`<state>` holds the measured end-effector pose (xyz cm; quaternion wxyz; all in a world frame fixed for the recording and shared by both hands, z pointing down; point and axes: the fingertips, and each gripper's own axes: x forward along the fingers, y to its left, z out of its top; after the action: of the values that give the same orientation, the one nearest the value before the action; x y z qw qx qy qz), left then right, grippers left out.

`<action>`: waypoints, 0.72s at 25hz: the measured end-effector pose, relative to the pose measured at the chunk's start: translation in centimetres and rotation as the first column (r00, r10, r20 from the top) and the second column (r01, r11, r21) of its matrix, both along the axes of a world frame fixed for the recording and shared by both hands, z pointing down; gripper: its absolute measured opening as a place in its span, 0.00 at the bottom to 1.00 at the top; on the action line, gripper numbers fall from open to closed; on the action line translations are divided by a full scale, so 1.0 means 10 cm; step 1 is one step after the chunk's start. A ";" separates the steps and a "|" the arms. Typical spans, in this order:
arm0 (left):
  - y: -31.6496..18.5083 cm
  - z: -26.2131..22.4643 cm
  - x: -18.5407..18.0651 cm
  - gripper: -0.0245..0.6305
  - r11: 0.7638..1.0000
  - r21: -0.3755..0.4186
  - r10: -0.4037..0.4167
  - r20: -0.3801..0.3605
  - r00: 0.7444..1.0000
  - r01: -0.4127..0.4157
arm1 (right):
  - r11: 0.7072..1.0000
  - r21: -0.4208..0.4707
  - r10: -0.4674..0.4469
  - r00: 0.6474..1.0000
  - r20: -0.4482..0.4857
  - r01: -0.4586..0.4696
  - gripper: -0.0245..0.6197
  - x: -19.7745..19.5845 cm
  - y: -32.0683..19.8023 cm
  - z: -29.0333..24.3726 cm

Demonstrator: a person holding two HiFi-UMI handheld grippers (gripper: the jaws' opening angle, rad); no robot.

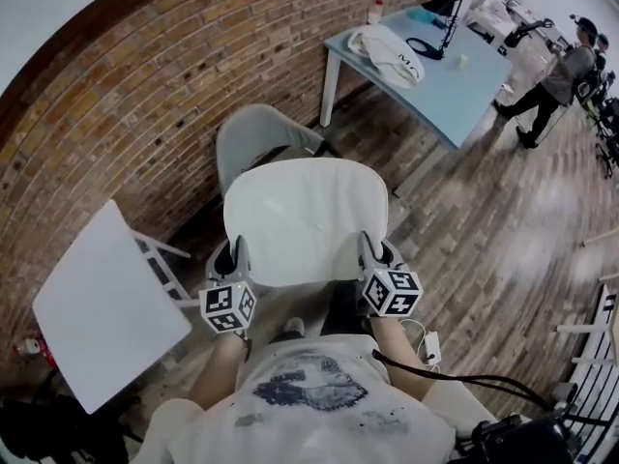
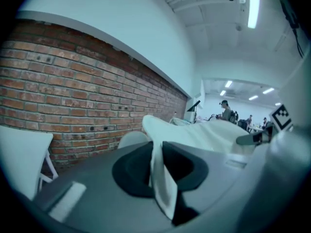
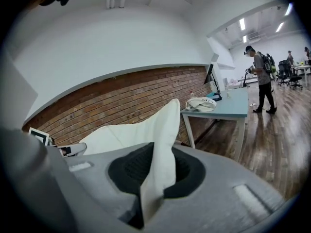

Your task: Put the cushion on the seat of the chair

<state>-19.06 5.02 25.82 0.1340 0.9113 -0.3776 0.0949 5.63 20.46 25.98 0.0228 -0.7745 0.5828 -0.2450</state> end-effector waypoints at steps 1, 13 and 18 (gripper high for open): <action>-0.07 0.03 0.06 0.11 1.000 -0.002 -0.021 0.006 1.000 0.021 | 1.000 -0.001 -0.022 1.000 0.005 0.022 0.11 0.09 -0.12 0.04; -0.56 0.19 1.05 0.11 0.949 -0.058 -0.308 0.054 0.950 0.311 | 0.949 -0.039 -0.310 0.950 0.044 0.312 0.11 1.39 -1.35 0.21; -0.60 0.32 1.29 0.11 0.906 -0.080 -0.411 0.075 0.909 0.416 | 0.905 -0.064 -0.418 0.906 0.061 0.421 0.11 1.71 -1.71 0.36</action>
<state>-6.18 -0.93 29.05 0.1833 0.8001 -0.5609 0.1078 22.68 3.37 29.60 -0.0464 -0.6254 0.7254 -0.2837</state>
